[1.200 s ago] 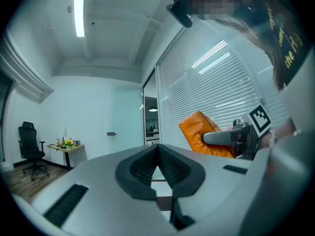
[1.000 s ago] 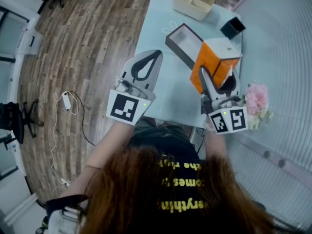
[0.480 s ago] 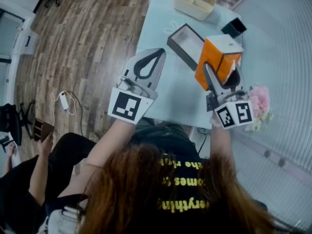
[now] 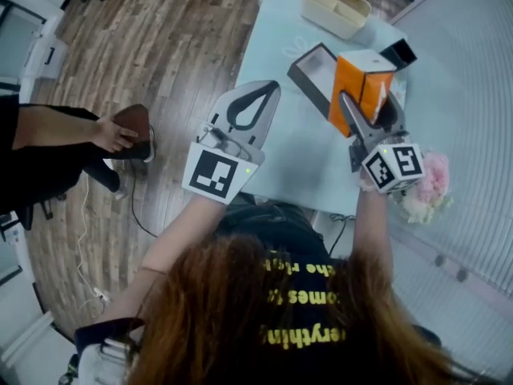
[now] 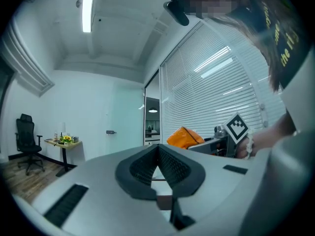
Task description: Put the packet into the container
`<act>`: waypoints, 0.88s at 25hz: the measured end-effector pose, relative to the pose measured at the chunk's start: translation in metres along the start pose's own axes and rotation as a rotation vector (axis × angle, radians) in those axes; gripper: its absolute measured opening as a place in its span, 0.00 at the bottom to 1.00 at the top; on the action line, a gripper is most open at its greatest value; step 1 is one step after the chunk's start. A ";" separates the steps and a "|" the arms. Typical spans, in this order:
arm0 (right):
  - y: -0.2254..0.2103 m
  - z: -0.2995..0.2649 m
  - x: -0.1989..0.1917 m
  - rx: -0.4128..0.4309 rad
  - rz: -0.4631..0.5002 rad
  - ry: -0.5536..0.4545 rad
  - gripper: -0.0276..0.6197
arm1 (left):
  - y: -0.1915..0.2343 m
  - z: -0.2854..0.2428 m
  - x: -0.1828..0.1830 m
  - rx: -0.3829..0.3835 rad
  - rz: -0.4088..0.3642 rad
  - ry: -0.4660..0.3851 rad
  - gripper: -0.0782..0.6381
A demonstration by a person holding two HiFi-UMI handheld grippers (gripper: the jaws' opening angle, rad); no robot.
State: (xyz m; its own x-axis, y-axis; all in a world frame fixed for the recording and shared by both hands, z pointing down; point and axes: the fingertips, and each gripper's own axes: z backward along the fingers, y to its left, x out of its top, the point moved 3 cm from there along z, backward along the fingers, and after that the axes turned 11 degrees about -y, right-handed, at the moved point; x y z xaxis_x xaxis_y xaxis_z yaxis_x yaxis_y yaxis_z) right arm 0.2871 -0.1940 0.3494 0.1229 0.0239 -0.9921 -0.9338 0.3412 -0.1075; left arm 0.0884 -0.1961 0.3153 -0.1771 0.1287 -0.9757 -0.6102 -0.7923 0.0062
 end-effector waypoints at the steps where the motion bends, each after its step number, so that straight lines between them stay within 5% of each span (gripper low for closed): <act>1: -0.001 -0.005 -0.005 0.010 0.004 0.024 0.62 | 0.002 0.001 0.000 0.002 0.001 0.001 0.11; 22: -0.051 -0.060 -0.096 0.111 0.194 0.348 0.62 | 0.036 0.022 0.004 0.077 -0.005 0.004 0.11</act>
State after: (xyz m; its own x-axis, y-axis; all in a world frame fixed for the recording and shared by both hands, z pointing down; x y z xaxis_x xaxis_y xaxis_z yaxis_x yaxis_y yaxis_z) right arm 0.3030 -0.2701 0.4468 -0.1907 -0.2144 -0.9579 -0.8842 0.4614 0.0727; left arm 0.0481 -0.2111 0.3161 -0.1706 0.1300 -0.9767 -0.6688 -0.7432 0.0179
